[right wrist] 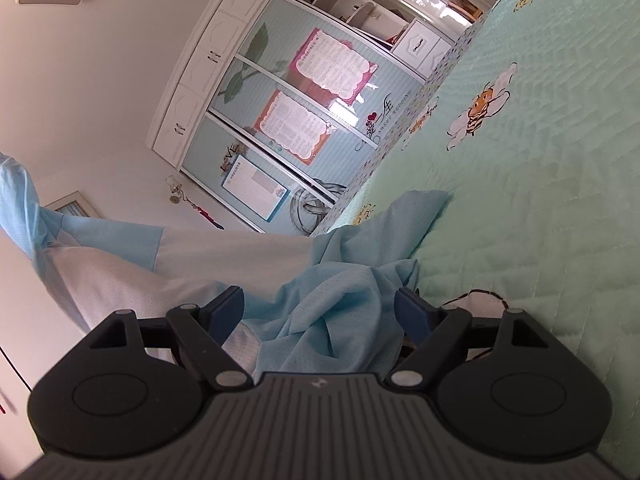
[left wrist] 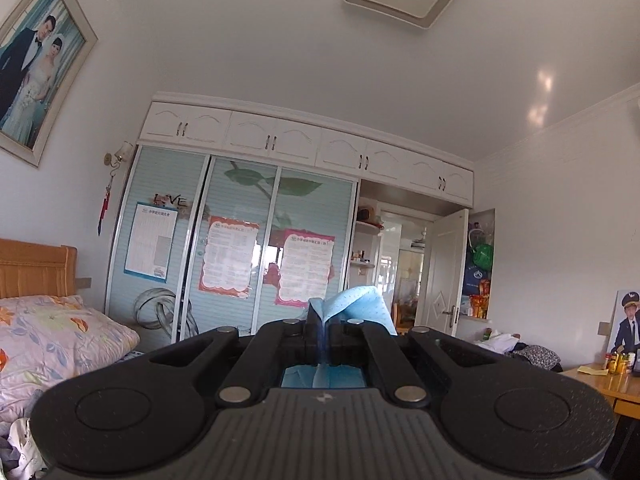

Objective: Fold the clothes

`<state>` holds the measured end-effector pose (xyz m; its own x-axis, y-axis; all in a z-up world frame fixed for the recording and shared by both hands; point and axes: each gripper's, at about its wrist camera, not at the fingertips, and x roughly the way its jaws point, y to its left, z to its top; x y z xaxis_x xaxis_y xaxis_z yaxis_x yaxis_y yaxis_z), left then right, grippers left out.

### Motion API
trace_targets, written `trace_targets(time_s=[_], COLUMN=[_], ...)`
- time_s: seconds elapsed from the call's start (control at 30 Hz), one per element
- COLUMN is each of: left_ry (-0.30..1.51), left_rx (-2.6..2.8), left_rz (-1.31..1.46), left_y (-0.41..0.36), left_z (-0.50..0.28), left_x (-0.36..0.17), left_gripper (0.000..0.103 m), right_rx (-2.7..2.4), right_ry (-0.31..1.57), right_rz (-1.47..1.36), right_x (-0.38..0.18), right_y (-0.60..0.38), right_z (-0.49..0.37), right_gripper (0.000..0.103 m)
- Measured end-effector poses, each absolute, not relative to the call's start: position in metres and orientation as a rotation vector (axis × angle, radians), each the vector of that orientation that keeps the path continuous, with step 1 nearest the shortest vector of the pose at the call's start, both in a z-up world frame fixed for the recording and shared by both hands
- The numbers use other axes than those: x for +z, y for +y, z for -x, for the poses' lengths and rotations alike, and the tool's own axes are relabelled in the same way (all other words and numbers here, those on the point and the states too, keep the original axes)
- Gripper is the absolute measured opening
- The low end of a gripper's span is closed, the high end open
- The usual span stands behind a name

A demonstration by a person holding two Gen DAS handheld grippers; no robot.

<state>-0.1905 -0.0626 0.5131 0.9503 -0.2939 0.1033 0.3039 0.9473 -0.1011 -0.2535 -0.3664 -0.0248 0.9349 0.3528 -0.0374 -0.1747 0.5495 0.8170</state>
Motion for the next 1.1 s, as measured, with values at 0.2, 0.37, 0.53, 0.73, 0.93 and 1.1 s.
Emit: trace_targets(time_s=[0.2, 0.37, 0.53, 0.73, 0.93, 1.1], left_ry=[0.100, 0.500, 0.663, 0.724, 0.821, 0.838], left_rx=[-0.390, -0.428, -0.348, -0.289, -0.214, -0.239], left_rz=[-0.021, -0.291, -0.455, -0.289, -0.369, -0.319], left_y=[-0.087, -0.122, -0.121, -0.077, -0.089, -0.107], left_z=[0.149, 0.102, 0.104, 0.119, 0.137, 0.141], left_x=[0.470, 0.385, 0.313, 0.257, 0.171, 0.133], left_gripper=[0.001, 0.065, 0.088, 0.102, 0.102, 0.102], right_rx=[0.315, 0.323, 0.332, 0.334, 0.332, 0.330], right_ry=[0.213, 0.216, 0.219, 0.217, 0.220, 0.223], right_rz=[-0.928, -0.924, -0.924, -0.929, -0.919, -0.911], right_x=[-0.025, -0.025, -0.026, -0.026, -0.026, -0.026], right_y=[-0.366, -0.367, -0.369, -0.370, -0.370, -0.370], right_z=[0.254, 0.254, 0.252, 0.252, 0.251, 0.250], right_gripper=[0.083, 0.083, 0.083, 0.083, 0.083, 0.083])
